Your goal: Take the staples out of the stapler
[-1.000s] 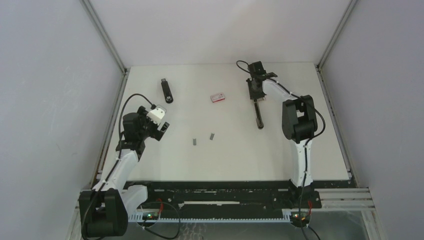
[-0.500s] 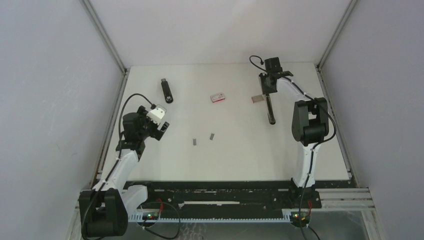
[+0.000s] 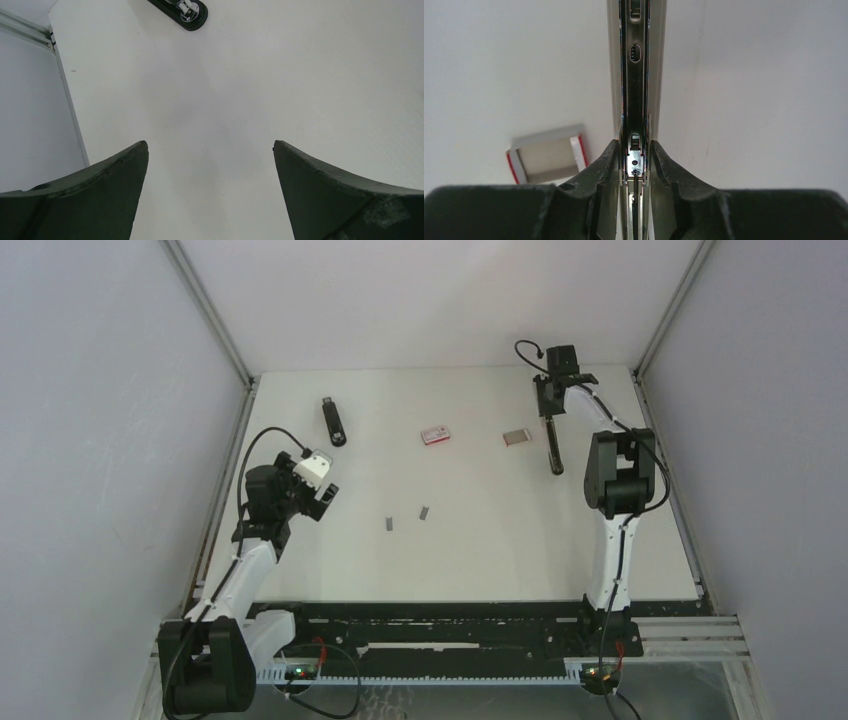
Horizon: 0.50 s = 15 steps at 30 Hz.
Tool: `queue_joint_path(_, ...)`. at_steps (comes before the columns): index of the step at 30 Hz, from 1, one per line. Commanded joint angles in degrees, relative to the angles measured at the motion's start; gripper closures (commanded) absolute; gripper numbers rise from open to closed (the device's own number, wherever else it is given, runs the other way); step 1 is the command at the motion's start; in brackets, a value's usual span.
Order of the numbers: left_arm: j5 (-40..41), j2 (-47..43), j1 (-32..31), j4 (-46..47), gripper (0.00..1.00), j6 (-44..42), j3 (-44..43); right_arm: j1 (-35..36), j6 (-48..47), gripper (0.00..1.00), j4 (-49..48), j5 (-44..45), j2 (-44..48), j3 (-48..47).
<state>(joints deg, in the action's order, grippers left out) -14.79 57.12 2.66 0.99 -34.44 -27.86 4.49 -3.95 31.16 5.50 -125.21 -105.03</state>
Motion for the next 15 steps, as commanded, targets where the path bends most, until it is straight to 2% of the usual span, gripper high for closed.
queue_joint_path(1,-1.02,-0.11,0.41,1.55,0.0,0.26,0.9,-0.83,-0.81,1.0,-1.48,0.2,-2.26,-6.08)
queue_joint_path(15,-1.32,-0.08,0.34,1.29,0.0,-0.28,0.93,-1.92,0.25,1.0,0.93,0.44,-11.36,-16.46)
